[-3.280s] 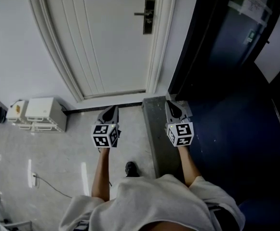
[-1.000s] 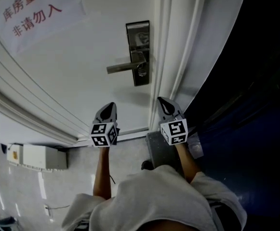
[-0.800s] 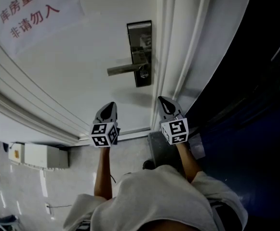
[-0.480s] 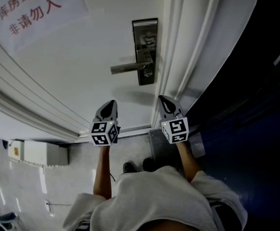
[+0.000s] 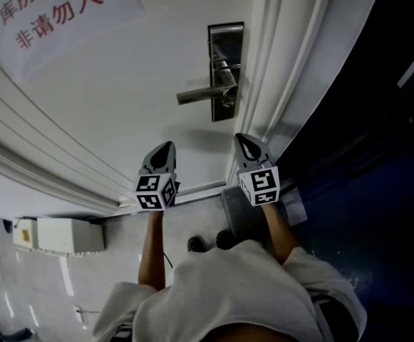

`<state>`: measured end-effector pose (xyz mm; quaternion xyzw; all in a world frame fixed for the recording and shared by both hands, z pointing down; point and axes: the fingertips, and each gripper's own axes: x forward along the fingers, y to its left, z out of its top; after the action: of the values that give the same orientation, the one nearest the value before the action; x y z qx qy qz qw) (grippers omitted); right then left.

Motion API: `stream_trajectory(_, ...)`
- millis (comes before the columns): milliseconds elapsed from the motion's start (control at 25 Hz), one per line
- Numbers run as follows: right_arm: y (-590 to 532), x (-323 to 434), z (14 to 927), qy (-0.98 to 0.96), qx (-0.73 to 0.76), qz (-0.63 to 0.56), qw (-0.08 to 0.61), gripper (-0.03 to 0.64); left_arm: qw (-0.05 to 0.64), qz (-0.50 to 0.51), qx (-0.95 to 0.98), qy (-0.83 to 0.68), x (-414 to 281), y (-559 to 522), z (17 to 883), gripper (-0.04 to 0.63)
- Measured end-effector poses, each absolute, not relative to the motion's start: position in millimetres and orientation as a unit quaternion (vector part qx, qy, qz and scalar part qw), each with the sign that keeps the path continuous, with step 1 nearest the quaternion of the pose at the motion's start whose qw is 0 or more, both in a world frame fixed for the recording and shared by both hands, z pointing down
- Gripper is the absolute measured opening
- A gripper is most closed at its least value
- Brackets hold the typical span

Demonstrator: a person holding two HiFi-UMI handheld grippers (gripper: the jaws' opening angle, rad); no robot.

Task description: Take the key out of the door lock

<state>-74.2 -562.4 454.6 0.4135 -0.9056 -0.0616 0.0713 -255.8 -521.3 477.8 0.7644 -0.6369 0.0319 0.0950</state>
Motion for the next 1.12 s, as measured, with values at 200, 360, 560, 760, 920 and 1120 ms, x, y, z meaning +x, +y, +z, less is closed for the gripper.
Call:
stream_trajectory(200,-559,-78,437,-0.897,0.428,-0.088,0.073,0.023,0.083,0.030,0.775,-0.626,-261,-519,469,0.018)
stream_trajectory(360,-561,-82,415,-0.890,0.431,-0.128,0.077,0.023,0.079,0.023,0.780,-0.620,-266,-518,462,0.018)
stream_trajectory(560,-564,-87,387,-0.880,0.432,-0.179,0.084,0.023,0.079,0.016,0.787,-0.612,-268,-517,459,0.018)
stream_trajectory(760,-569,-90,364,-0.860,0.431,-0.248,0.113,0.023,0.077,0.014,0.792,-0.606,-265,-516,456,0.018)
stream_trajectory(920,-571,-94,356,-0.833,0.422,-0.318,0.163,0.023,0.077,0.011,0.793,-0.605,-266,-515,456,0.018)
stream_trajectory(1120,-571,-99,359,-0.781,0.403,-0.416,0.234,0.023,0.080,0.011,0.792,-0.605,-269,-512,457,0.018)
